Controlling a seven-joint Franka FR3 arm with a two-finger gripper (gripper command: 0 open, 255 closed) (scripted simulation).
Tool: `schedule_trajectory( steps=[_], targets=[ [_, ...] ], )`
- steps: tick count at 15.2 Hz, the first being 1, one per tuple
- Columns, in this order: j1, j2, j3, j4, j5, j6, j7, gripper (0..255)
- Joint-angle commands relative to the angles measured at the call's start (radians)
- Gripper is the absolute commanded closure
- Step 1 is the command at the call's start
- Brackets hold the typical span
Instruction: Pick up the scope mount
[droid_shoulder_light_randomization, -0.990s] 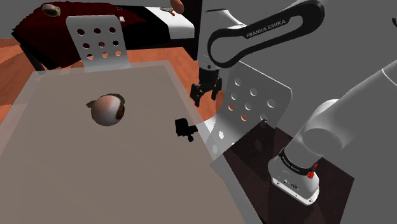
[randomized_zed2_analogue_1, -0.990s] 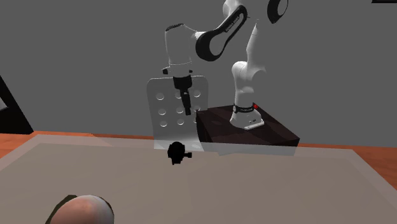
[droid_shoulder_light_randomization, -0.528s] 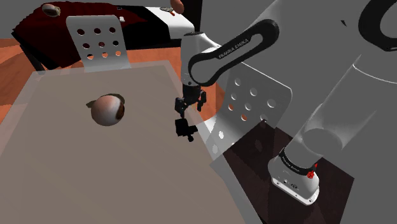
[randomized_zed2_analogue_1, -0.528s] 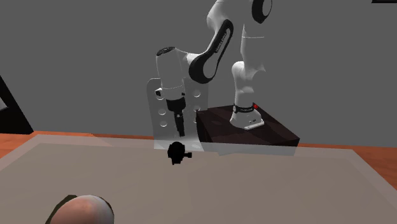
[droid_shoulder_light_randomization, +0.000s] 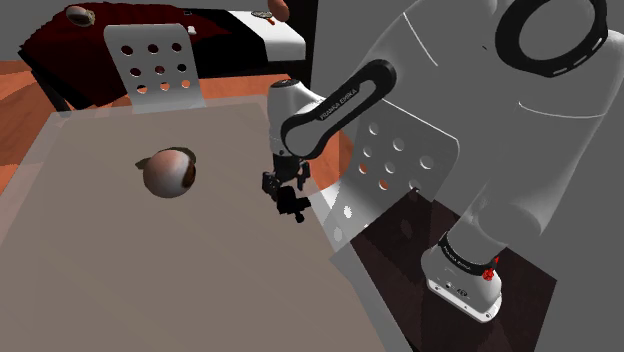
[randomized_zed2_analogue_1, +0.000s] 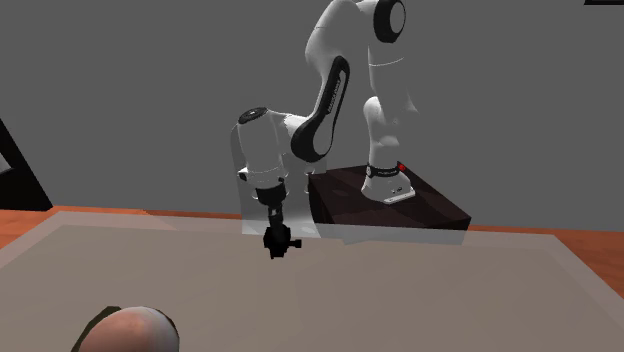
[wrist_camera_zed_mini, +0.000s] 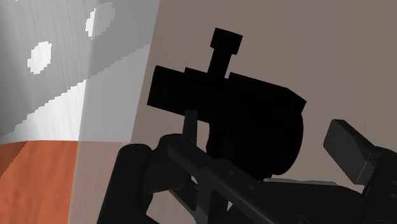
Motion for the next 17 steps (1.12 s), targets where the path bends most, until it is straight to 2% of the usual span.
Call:
schedule_trajectory(
  steps=[1,5,6,15,17],
  targets=[
    [0.004,0.021,-0.003,-0.001,-0.010,0.022,0.007,0],
    [0.009,0.050,-0.010,-0.004,-0.023,0.052,0.014,0],
    [0.009,0.050,-0.010,-0.004,-0.023,0.052,0.014,255],
    [0.009,0.050,-0.010,-0.004,-0.023,0.052,0.014,255],
    [0.005,0.027,-0.005,-0.002,-0.013,0.028,0.008,255]
  ],
)
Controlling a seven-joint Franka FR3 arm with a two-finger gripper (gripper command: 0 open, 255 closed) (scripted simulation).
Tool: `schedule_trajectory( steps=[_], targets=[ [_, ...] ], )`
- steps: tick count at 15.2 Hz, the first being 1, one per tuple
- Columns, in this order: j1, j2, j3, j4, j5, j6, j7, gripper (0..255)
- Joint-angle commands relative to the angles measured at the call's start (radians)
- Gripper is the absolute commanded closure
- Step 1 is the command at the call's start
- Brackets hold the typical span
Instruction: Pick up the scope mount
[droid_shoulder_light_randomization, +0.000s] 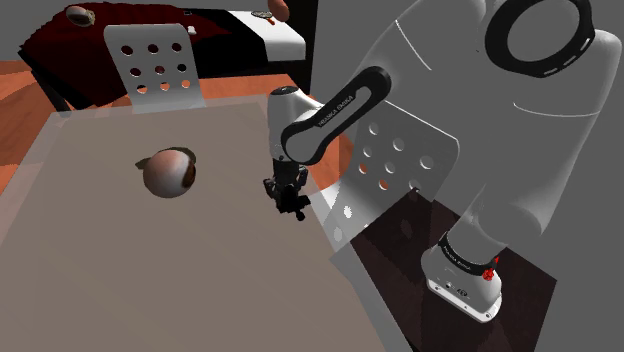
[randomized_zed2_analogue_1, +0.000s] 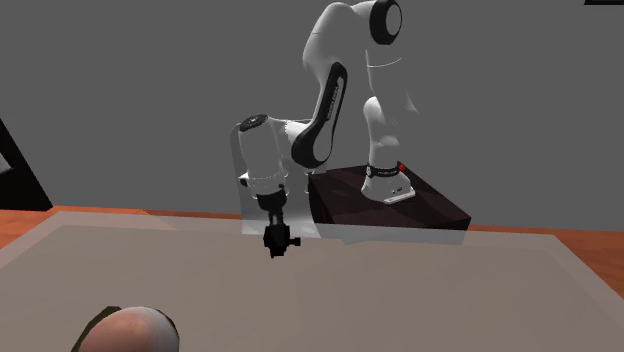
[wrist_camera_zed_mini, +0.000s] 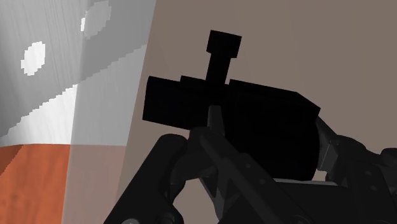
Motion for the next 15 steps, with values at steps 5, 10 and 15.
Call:
schedule_trajectory(
  steps=[5,10,15],
  targets=[
    [-0.010,-0.063,0.013,0.010,0.029,-0.070,-0.016,255],
    [-0.016,-0.114,0.020,0.024,0.052,-0.132,-0.028,255],
    [-0.019,-0.144,0.023,0.036,0.065,-0.172,-0.034,255]
  ],
)
